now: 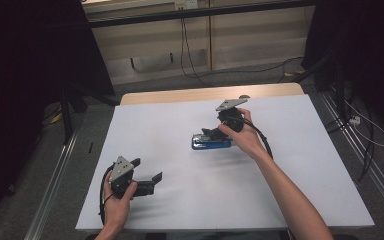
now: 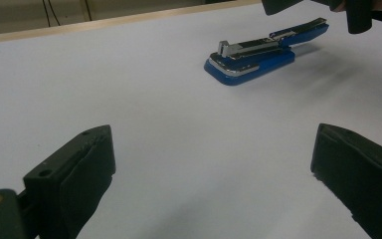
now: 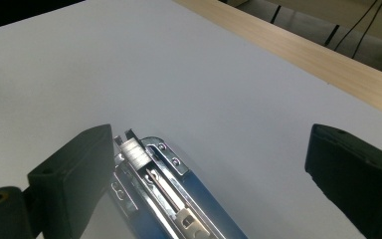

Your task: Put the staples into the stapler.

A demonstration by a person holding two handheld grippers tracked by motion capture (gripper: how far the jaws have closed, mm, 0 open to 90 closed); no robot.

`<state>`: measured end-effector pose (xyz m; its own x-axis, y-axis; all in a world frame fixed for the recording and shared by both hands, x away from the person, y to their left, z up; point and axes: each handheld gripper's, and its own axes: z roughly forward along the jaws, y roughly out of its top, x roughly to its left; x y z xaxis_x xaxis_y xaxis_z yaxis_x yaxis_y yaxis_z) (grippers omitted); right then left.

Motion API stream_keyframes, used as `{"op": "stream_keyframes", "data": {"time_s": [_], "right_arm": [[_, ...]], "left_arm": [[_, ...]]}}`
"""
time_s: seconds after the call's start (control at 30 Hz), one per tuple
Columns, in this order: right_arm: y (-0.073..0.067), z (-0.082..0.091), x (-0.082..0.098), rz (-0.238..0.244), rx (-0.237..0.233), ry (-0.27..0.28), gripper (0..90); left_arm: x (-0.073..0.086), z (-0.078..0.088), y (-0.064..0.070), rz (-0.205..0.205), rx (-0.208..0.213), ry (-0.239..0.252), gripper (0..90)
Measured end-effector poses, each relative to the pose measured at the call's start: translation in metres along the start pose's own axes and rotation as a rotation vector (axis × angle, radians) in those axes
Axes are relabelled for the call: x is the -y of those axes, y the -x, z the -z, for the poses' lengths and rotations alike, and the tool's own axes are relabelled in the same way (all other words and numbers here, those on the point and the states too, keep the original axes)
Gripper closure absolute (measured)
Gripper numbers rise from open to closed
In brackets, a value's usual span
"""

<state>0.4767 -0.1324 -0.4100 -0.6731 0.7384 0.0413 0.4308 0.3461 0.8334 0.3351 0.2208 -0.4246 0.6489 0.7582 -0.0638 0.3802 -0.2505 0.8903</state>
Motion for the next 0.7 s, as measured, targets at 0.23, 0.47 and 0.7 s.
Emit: {"op": "stream_keyframes", "data": {"time_s": [0.23,0.47,0.7], "right_arm": [[-0.001,0.012,0.005,-0.027,0.050,0.035,3.3],[-0.005,0.023,0.014,-0.045,0.076,0.054,2.8],[-0.006,0.036,0.020,-0.075,0.118,0.091,3.3]], "left_arm": [[0.000,0.000,0.000,0.001,0.002,0.002,3.9],[0.000,-0.001,0.000,0.005,0.000,0.001,3.9],[-0.001,-0.001,0.001,0.002,-0.003,-0.002,3.9]]}}
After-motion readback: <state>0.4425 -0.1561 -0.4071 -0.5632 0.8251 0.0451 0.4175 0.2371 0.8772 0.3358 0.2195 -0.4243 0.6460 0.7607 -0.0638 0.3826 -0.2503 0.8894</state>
